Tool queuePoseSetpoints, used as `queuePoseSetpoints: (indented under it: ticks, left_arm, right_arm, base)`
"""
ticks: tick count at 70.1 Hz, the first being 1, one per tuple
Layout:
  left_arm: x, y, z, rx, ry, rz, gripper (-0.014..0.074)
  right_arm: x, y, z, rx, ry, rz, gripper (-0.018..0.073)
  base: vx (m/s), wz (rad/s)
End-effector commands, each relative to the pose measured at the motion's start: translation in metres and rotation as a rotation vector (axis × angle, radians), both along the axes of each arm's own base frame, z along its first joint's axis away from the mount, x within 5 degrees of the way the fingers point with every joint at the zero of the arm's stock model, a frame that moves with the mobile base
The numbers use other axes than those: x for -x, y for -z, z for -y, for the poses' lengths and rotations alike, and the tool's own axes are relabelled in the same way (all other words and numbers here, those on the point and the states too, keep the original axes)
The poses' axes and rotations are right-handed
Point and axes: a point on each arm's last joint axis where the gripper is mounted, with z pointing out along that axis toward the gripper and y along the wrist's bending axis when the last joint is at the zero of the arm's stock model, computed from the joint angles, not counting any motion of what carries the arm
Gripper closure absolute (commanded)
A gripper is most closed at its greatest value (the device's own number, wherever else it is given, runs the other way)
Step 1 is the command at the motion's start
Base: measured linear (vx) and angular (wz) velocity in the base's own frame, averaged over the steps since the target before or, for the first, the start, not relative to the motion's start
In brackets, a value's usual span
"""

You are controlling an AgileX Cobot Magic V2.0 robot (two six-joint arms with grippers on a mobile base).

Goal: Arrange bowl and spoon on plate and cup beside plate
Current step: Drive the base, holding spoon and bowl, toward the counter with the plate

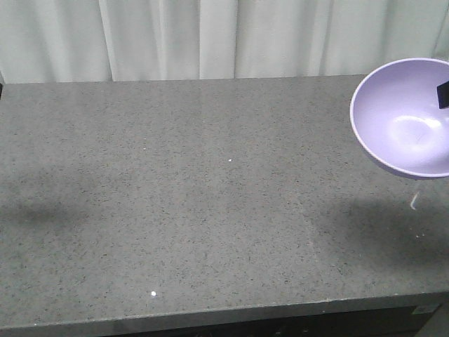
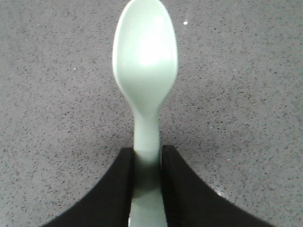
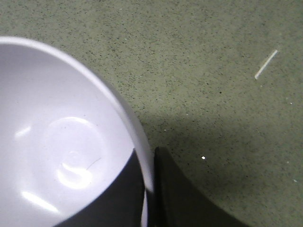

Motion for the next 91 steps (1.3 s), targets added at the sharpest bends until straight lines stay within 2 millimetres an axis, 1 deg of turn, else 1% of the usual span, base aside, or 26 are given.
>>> queuePoseSetpoints:
  ticks: [1,23,91]
  left_arm:
    - [0.0064,-0.0208,0.0017,0.003,0.005,0.112,0.0603]
    - [0.0064,-0.0208,0.0017,0.003,0.005,0.112,0.0603]
    - [0.0064,-0.0208,0.0017,0.003,0.005,0.113,0.0603]
  right_arm:
    - [0.004,-0.0152,0.0016,-0.001,0.004,0.097,0.0566]
    - [0.004,-0.0152,0.0016,-0.001,0.004,0.097,0.0566]
    - [0.004,-0.0152,0.0016,-0.001,0.004,0.097,0.0566]
  base:
    - [-0.01,-0.23]
    - [-0.01,-0.35]
    - [-0.05,-0.51]
